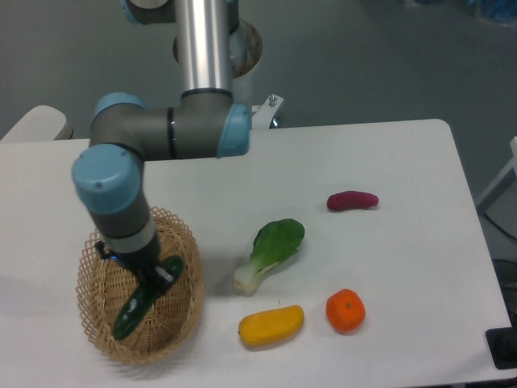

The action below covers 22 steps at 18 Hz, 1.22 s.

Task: Pick up the cucumber from the basket
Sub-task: 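Lift the grasped cucumber up out of the basket, then carry the cucumber away from the basket toward the bok choy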

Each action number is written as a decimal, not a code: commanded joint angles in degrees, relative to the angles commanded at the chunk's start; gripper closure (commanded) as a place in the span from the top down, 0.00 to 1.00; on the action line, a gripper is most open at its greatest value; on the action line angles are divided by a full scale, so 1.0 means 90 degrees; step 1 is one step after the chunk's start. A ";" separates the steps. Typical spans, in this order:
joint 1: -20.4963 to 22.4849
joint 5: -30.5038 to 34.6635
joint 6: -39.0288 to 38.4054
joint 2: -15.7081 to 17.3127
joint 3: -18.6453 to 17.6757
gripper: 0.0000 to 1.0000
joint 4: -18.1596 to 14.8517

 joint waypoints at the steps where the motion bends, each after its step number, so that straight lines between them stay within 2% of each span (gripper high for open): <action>1: 0.0117 0.0000 0.0225 0.0010 0.0039 0.39 0.0000; 4: 0.0625 0.0000 0.1151 0.0078 0.0049 0.39 -0.0020; 9: 0.1435 -0.0010 0.2694 0.0176 0.0049 0.39 -0.0322; 12: 0.1748 -0.0029 0.3487 0.0176 0.0040 0.39 -0.0361; 16: 0.1866 -0.0029 0.3810 0.0176 0.0049 0.39 -0.0361; 22: 0.1876 -0.0039 0.3840 0.0176 0.0079 0.39 -0.0361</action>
